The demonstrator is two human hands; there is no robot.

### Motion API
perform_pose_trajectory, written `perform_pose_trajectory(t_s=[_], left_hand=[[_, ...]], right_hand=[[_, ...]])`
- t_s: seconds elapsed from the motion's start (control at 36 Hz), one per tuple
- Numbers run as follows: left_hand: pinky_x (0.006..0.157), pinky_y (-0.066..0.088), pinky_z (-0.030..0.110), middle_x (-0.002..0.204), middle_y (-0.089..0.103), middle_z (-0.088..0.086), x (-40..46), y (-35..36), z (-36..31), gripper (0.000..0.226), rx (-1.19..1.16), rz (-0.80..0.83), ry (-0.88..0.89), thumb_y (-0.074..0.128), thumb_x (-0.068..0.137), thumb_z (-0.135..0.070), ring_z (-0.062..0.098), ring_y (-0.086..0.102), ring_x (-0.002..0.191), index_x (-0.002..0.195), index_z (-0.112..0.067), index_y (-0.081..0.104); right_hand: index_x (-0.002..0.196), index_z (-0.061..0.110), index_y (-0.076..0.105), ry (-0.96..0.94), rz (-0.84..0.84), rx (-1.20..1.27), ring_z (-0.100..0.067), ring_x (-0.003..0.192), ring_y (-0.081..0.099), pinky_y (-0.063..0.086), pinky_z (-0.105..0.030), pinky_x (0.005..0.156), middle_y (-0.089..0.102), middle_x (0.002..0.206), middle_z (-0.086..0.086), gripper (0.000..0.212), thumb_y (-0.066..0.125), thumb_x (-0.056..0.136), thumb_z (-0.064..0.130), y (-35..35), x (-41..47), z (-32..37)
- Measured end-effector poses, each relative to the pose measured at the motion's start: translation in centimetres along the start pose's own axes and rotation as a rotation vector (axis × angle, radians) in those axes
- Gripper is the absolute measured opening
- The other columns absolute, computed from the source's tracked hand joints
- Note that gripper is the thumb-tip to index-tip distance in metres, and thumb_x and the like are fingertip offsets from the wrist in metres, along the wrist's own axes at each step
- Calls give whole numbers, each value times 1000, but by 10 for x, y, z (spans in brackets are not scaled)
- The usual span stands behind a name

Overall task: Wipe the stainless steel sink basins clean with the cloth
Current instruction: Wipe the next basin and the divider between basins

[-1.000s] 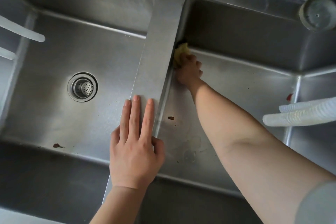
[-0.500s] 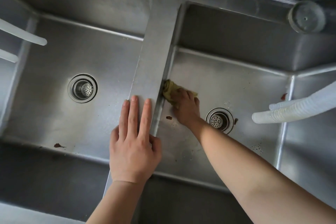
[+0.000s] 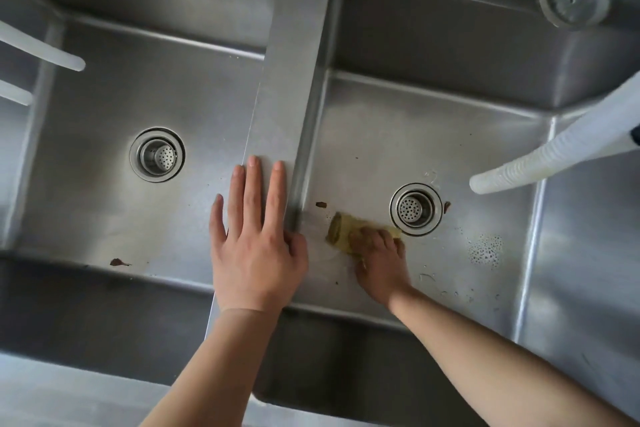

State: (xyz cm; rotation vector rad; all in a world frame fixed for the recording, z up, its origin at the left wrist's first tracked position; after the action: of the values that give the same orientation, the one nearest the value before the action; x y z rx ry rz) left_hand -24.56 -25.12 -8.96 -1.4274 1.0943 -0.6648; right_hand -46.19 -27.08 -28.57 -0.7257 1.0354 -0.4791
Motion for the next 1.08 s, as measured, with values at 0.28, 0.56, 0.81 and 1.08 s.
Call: perform_pose_trajectory(t_s=[0.28,0.56,0.81,1.08], left_hand=[[118,24,51,164,17,10,0,-3,-2,84,4,-20,-4,47,77,-28,28,12,153,157,-19,23],[117,27,46,165,16,8,-1,-1,0,87,-13,-67,-12,49,75,-27,25,11,153,157,-21,22],[112,32,46,165,16,7,-1,1,0,87,-27,-91,-1,49,75,-26,24,12,153,157,-22,21],[111,30,43,165,15,7,0,0,-1,88,-22,-64,-3,49,74,-27,23,10,153,157,-21,22]], right_hand=[[139,19,52,-355,43,-104,-33,139,38,27,-52,113,48,144,-7,59,60,83,33,15,-7,34],[130,20,59,-95,-194,78,-30,120,47,33,-42,99,59,127,-5,38,52,92,25,-23,52,64],[117,20,60,35,-175,102,-29,115,46,34,-40,93,58,120,-4,25,50,93,20,-29,96,70],[121,14,64,115,-417,597,-28,107,57,45,-37,88,65,111,-10,29,59,94,25,-86,120,63]])
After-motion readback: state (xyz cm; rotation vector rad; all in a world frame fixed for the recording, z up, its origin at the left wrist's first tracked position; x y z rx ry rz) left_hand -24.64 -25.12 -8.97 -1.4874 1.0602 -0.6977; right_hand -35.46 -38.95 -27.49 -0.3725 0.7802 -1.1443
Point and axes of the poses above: each hand's wrist, its own x-axis towards the middle knuckle, its own y-axis out of the palm, z = x × y, the point moved 5 cm from there along x, towards the middle knuckle
